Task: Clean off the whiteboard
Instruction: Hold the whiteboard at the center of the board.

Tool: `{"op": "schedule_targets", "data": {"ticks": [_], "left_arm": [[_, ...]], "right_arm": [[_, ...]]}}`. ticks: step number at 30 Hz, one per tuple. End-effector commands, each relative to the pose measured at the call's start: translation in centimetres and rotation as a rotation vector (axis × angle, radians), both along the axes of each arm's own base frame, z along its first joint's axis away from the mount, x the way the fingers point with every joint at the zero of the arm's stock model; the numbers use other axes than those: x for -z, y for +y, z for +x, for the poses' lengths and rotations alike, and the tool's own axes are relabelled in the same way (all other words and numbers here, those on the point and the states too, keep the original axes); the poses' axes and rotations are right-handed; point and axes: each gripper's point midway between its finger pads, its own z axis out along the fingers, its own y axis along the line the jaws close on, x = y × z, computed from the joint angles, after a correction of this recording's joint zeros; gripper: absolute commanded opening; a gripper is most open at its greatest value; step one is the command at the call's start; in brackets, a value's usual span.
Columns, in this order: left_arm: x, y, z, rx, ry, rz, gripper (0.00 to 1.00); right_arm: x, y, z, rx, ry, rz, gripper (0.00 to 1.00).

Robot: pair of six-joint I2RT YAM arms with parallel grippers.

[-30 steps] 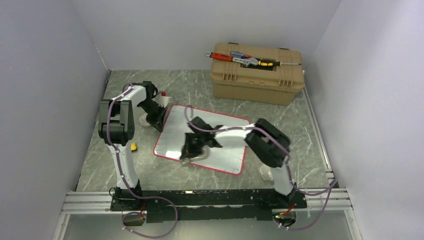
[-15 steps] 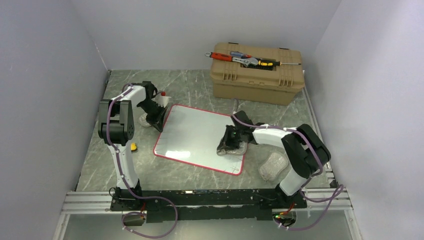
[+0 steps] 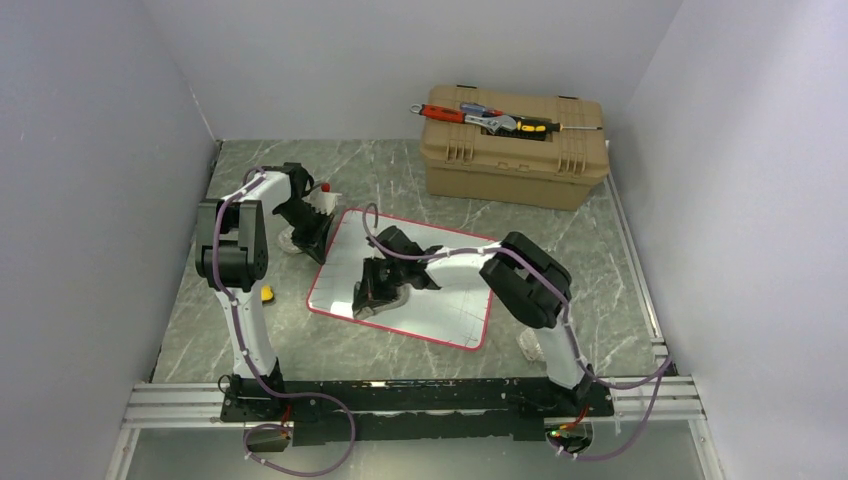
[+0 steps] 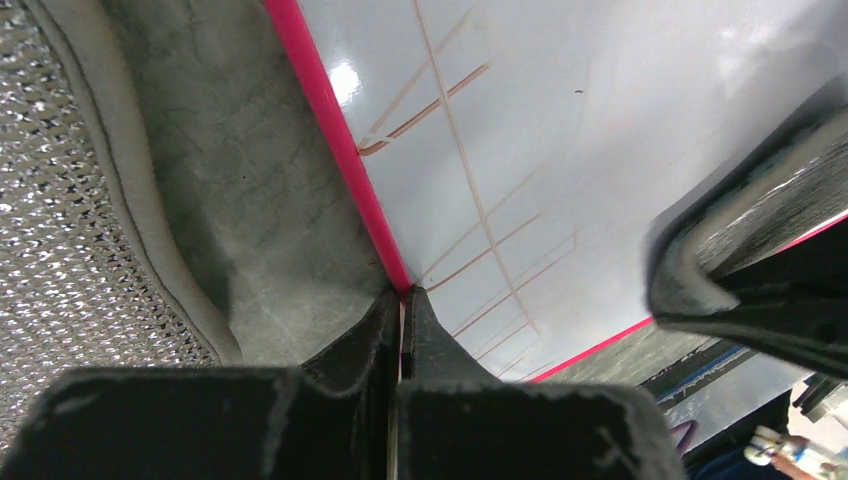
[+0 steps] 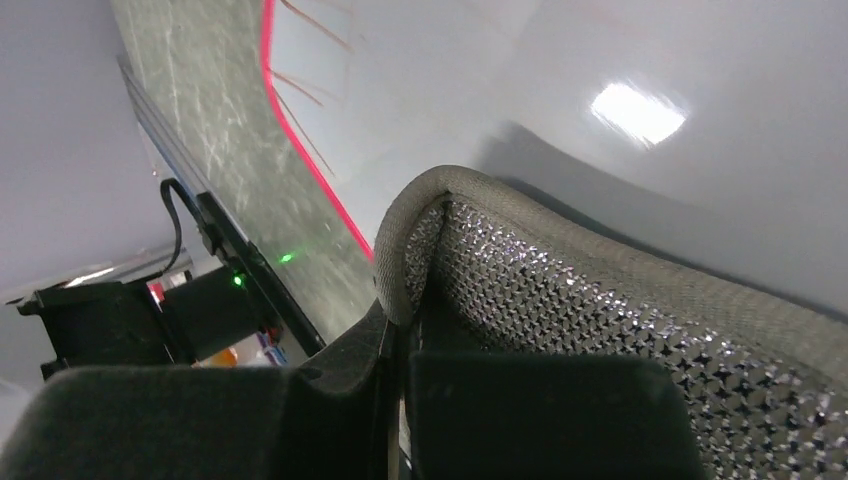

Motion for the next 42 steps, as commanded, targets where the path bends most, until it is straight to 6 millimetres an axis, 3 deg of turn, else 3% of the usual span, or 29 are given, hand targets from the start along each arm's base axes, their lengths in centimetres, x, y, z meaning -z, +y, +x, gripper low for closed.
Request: {"op": "schedule_targets", "data": {"ticks": [1, 4, 5, 8, 12, 15, 17, 19, 22, 25, 27, 32, 35, 36, 41, 42], "left_arm": [[2.4, 0.8, -1.4, 0.048, 0.042, 0.046, 0.03], [2.5, 0.8, -1.4, 0.053, 0.041, 0.038, 0.03], [2.6, 0.8, -1.4, 0.053, 0.042, 0.037, 0.03], [2.7, 0.9, -1.4, 0.057, 0.039, 0.036, 0.03], [2.8, 0.8, -1.2, 0.057, 0.043, 0.031, 0.03], [2.7, 0.6, -1.2, 0.051, 0.043, 0.025, 0.03], [2.6, 0.7, -1.1, 0.050, 0.041, 0.027, 0.03], [2.6, 0.7, -1.2, 0.052, 0.042, 0.032, 0.03], [2.5, 0.8, -1.1, 0.056, 0.040, 0.033, 0.03], [2.3, 0.7, -0.7, 0.055, 0.031, 0.029, 0.03], [2.1, 0.7, -0.5, 0.054, 0.027, 0.029, 0.03], [2.0, 0.7, -0.5, 0.049, 0.024, 0.022, 0.03], [1.8, 0.4, -0.4, 0.046, 0.022, 0.009, 0.03], [1.6, 0.3, -0.3, 0.046, 0.020, 0.004, 0.03], [-0.3, -0.2, 0.4, 0.045, -0.008, -0.028, 0.03], [-0.6, -0.3, 0.5, 0.048, -0.012, -0.034, 0.03]], "right_arm": [[6.7, -12.9, -1.9, 0.148, 0.125, -0.402, 0.00], [5.8, -20.5, -2.9, 0.296, 0.170, -0.395, 0.00], [6.4, -23.5, -4.7, 0.350, 0.210, -0.402, 0.00], [5.9, -26.4, -7.1, 0.398, 0.211, -0.416, 0.00], [7.1, -26.1, -9.5, 0.384, 0.263, -0.437, 0.00], [8.2, -21.6, -10.9, 0.244, 0.282, -0.443, 0.00], [8.4, -16.7, -10.9, 0.132, 0.277, -0.390, 0.00], [9.2, -15.3, -11.4, 0.063, 0.306, -0.443, 0.00], [7.9, -18.3, -11.3, 0.145, 0.260, -0.511, 0.00], [7.1, -24.4, -12.5, 0.277, 0.281, -0.593, 0.00], [6.3, -27.2, -13.4, 0.336, 0.266, -0.636, 0.00], [5.6, -29.8, -14.8, 0.414, 0.267, -0.638, 0.00], [6.4, -28.0, -14.0, 0.384, 0.271, -0.581, 0.00], [6.6, -26.6, -13.2, 0.358, 0.264, -0.567, 0.00], [6.7, -16.3, -8.1, 0.190, 0.195, -0.460, 0.00], [6.0, -14.4, -7.2, 0.152, 0.171, -0.438, 0.00]]}}
